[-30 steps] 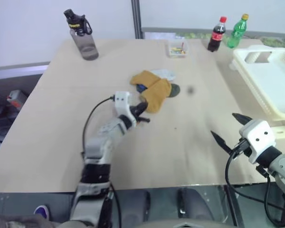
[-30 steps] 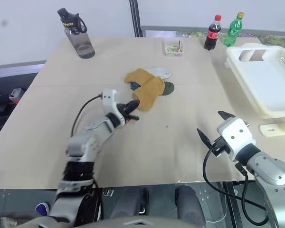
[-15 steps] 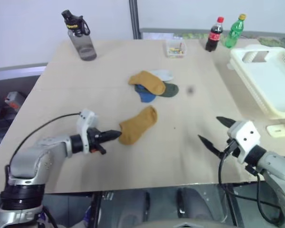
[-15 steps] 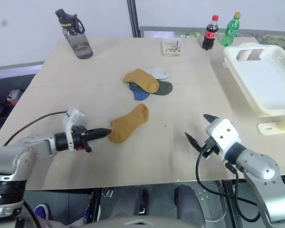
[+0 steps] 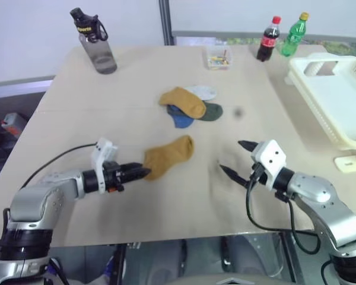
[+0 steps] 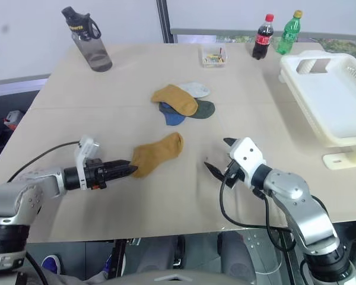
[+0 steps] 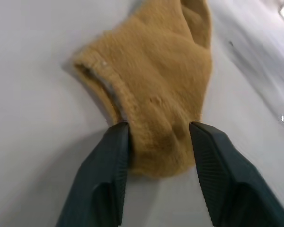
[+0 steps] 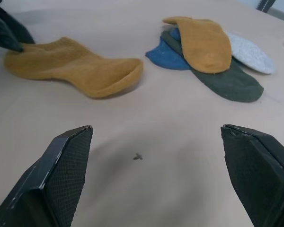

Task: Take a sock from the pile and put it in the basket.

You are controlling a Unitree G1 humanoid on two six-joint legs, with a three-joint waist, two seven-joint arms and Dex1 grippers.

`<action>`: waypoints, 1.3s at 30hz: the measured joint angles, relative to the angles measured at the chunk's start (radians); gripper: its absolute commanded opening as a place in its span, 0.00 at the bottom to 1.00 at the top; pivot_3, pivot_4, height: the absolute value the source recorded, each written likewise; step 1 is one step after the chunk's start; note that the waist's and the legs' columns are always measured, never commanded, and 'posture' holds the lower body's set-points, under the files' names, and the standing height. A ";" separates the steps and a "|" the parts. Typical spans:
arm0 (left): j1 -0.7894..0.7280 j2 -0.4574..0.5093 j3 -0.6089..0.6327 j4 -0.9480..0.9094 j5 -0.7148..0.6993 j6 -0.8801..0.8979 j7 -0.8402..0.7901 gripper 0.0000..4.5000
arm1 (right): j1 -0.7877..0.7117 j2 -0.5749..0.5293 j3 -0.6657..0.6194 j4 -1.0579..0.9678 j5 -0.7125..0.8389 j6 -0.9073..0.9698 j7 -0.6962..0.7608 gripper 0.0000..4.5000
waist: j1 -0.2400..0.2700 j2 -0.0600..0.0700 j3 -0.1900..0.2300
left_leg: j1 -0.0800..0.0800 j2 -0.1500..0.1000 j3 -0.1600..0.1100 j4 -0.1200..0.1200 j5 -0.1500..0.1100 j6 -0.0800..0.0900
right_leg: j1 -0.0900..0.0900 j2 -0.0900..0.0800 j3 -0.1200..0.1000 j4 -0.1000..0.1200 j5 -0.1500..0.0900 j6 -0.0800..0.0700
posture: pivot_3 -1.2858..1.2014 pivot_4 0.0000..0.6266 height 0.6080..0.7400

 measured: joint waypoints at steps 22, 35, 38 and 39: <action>-0.402 0.396 -0.030 0.266 -0.041 0.011 -0.402 0.00 | 0.104 -0.085 -0.108 -0.079 0.064 -0.030 0.053 1.00 | 0.003 -0.003 0.002 | 0.003 -0.001 0.002 0.001 0.000 0.000 | 0.004 0.005 0.000 -0.001 -0.002 -0.004 | 0.52 0.24 1.00; -0.785 -0.355 -0.725 0.198 0.209 0.162 -0.146 0.00 | 0.229 -0.085 -0.168 -0.171 0.048 -0.024 -0.017 1.00 | 0.008 -0.003 0.002 | -0.001 -0.003 0.001 0.005 0.000 0.000 | 0.002 0.005 0.003 0.001 0.000 0.001 | 0.52 0.24 1.00; -0.779 -0.554 -0.761 0.366 0.286 0.109 -0.012 0.07 | 0.293 -0.081 -0.204 -0.235 0.045 -0.001 -0.048 1.00 | 0.003 -0.004 0.002 | -0.001 -0.003 0.000 0.005 0.000 0.001 | 0.001 0.006 0.002 0.002 0.000 0.000 | 0.52 0.24 1.00; -0.780 -0.598 -0.755 0.398 0.295 0.094 0.013 0.14 | 0.305 -0.080 -0.208 -0.247 0.045 0.004 -0.053 1.00 | 0.003 -0.004 0.003 | -0.001 -0.003 0.000 0.005 0.000 0.001 | 0.001 0.006 0.002 0.002 0.000 0.000 | 0.52 0.24 1.00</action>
